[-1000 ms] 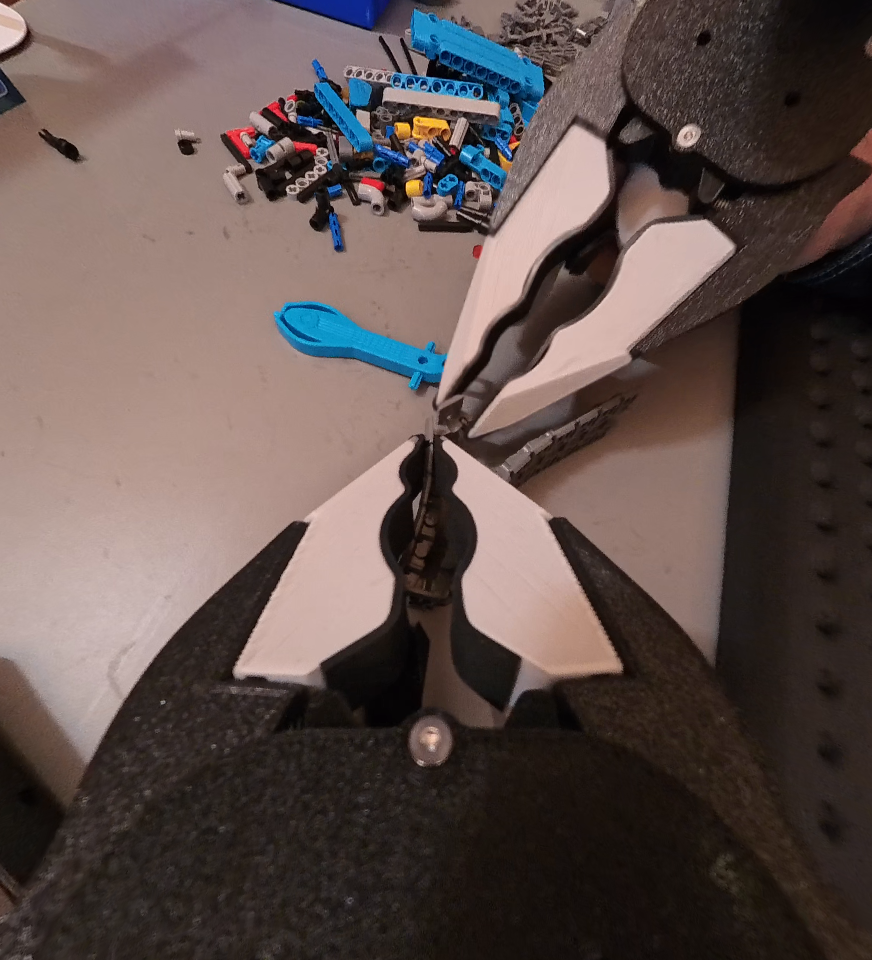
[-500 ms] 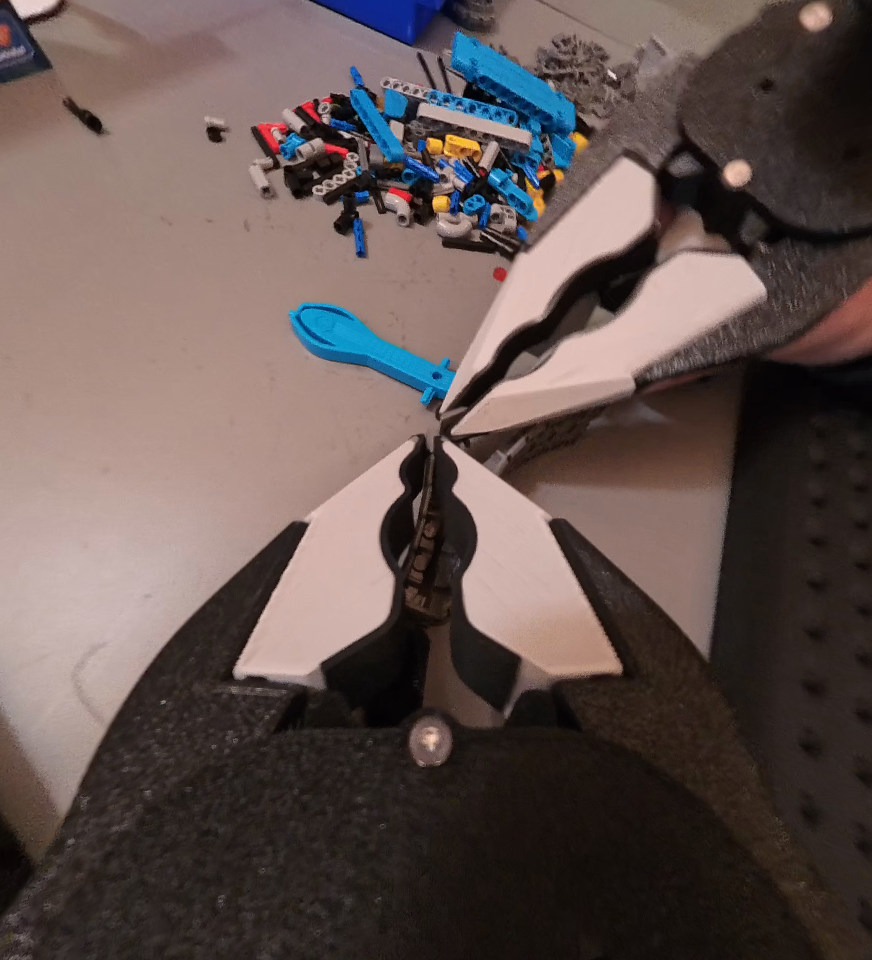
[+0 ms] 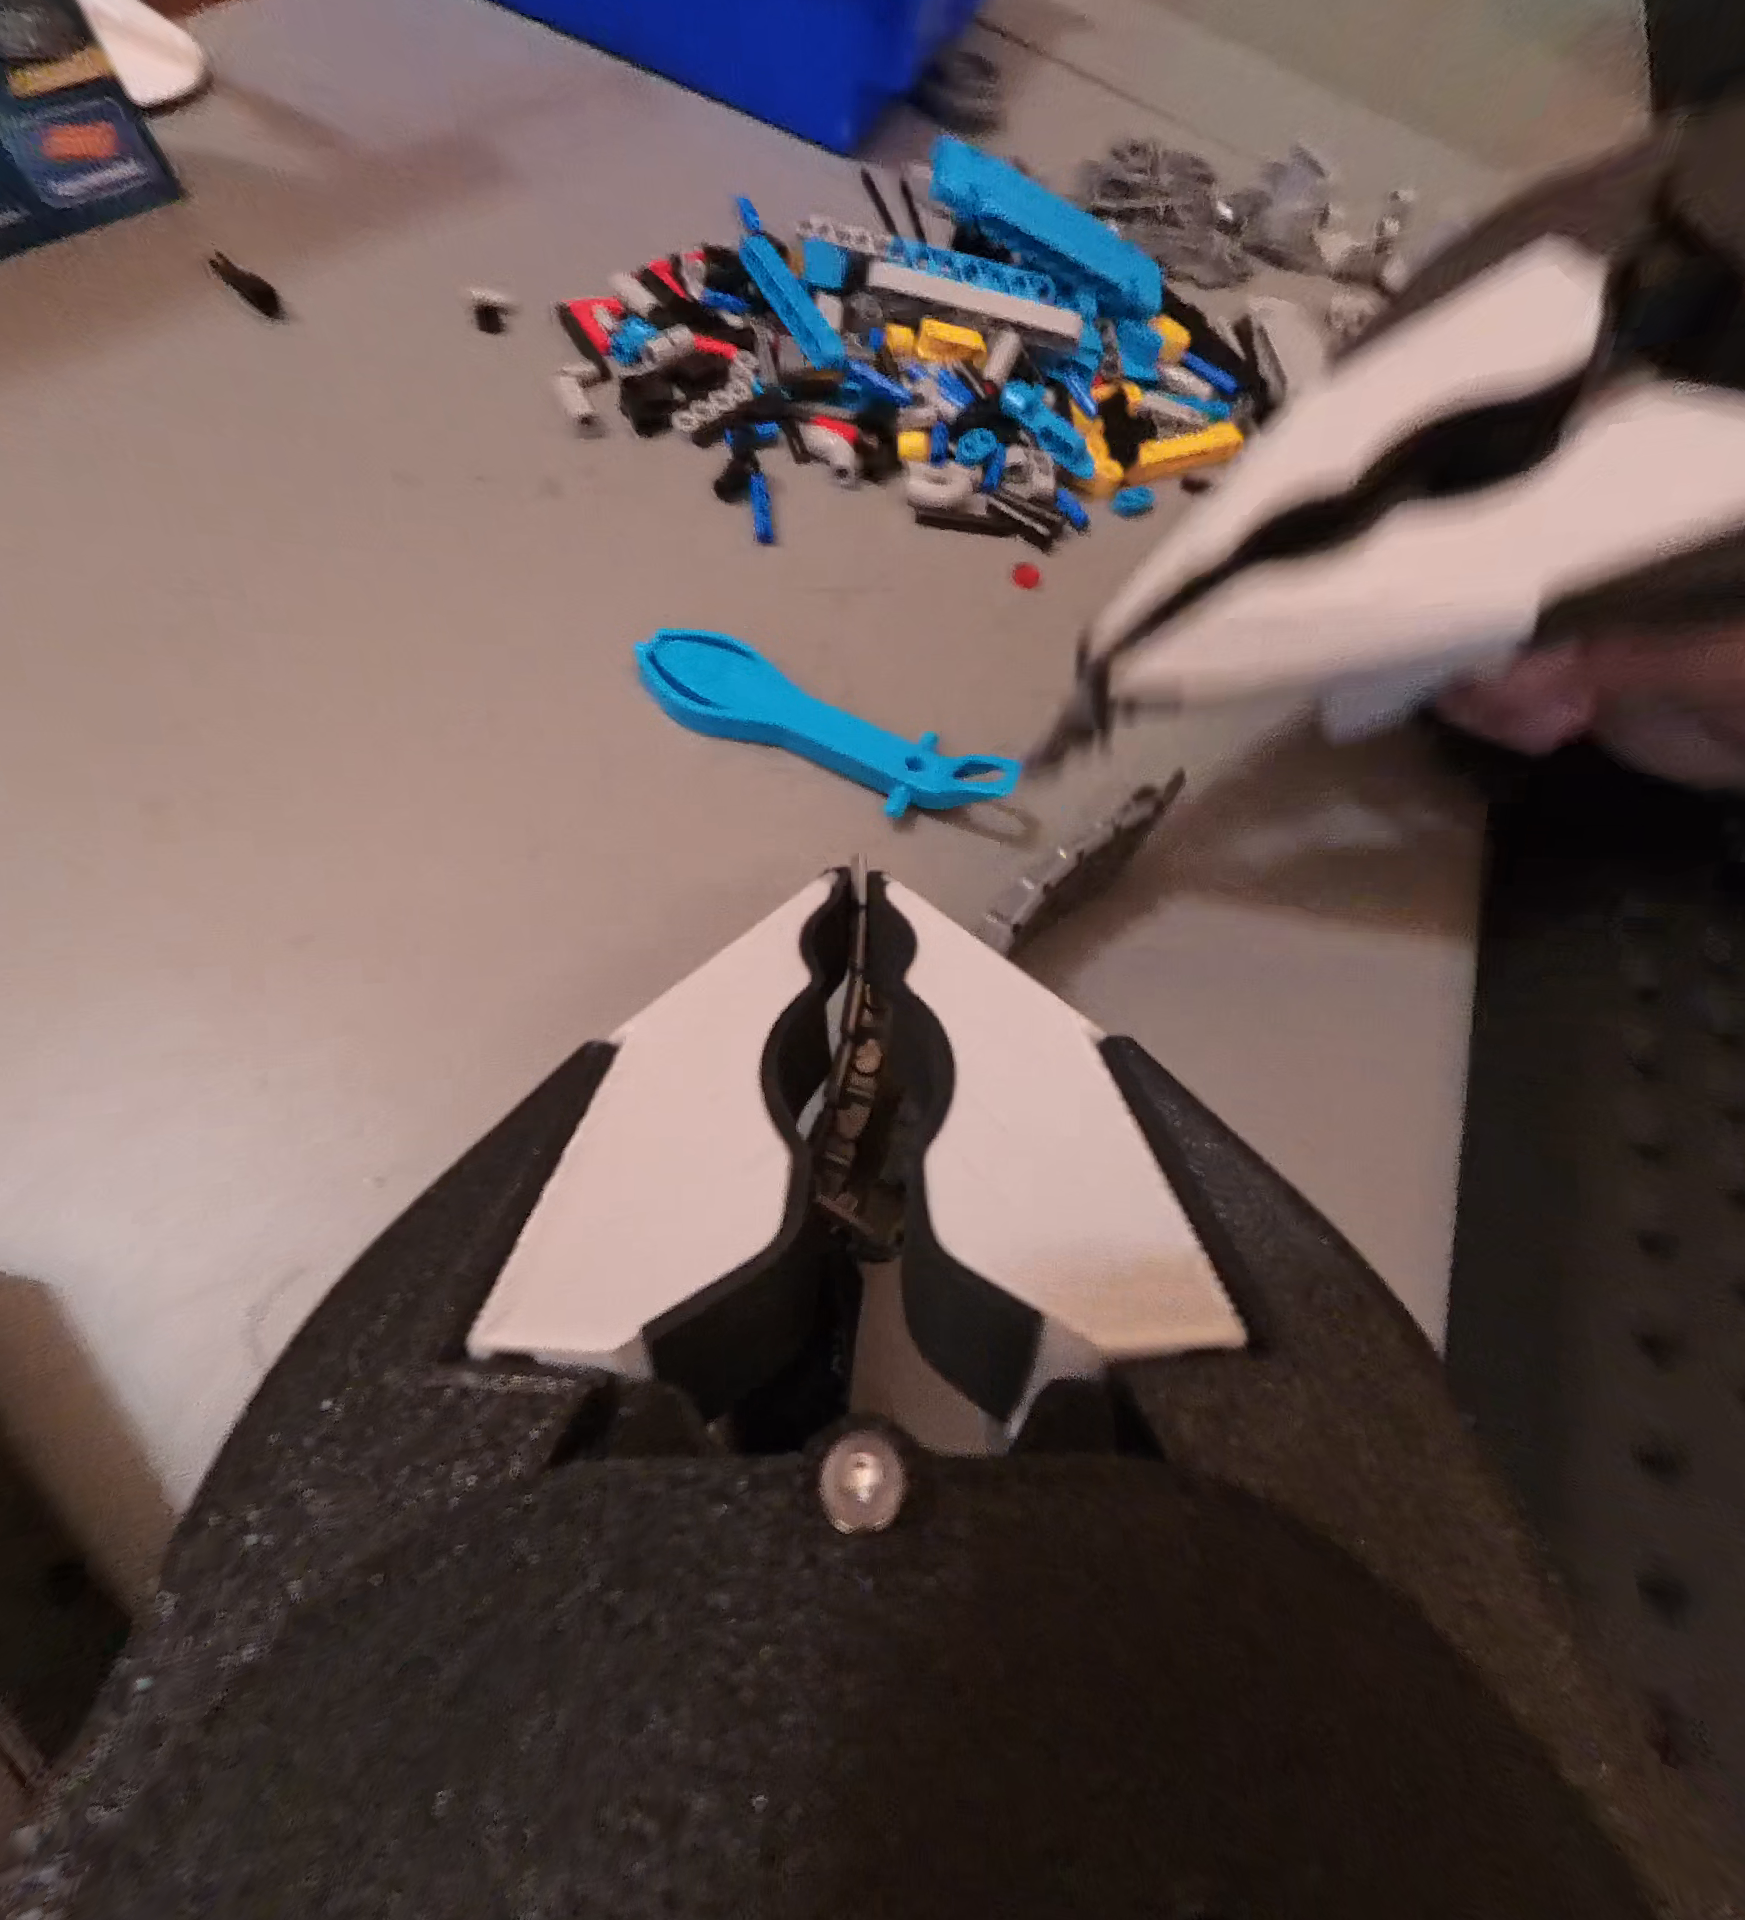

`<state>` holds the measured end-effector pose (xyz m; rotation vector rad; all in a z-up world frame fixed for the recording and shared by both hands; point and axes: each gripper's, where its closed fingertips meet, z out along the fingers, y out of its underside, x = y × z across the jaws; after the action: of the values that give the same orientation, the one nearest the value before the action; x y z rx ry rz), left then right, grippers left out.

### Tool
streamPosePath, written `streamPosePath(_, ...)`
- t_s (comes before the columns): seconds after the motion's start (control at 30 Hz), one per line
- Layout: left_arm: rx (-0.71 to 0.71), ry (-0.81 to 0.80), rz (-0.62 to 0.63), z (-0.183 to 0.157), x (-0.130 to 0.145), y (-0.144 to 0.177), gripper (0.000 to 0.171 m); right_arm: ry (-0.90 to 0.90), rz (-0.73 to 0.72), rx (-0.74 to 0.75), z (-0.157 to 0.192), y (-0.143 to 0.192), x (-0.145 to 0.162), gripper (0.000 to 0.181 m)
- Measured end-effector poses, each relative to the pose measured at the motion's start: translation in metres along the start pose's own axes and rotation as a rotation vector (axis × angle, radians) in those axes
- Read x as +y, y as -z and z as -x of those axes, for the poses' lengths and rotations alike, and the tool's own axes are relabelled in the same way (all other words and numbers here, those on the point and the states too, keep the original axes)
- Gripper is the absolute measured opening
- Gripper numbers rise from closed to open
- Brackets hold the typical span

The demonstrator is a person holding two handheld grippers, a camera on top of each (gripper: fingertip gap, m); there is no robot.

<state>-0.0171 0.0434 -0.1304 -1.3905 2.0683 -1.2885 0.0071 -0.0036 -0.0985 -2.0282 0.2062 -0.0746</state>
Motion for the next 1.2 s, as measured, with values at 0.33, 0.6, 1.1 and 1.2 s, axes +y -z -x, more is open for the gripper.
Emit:
streamPosePath(0.33,0.028,-0.111,0.057,-0.009,0.002,-0.012,0.013,-0.236,0.32,0.407,-0.268,0.145,0.072,0.001)
streamPosePath(0.6,-0.006,-0.047,-0.06,0.0,-0.01,0.018,0.021,-0.229,0.307,0.478,-0.287,0.153,0.073,0.018)
streamPosePath(1.1,-0.012,-0.168,0.032,-0.005,0.004,0.014,0.03,0.29,0.345,-0.362,0.034,-0.024,0.051,0.052)
streamPosePath(1.2,-0.053,-0.291,0.024,-0.013,-0.001,0.01,0.04,0.286,0.339,-0.294,0.015,-0.02,0.054,0.051)
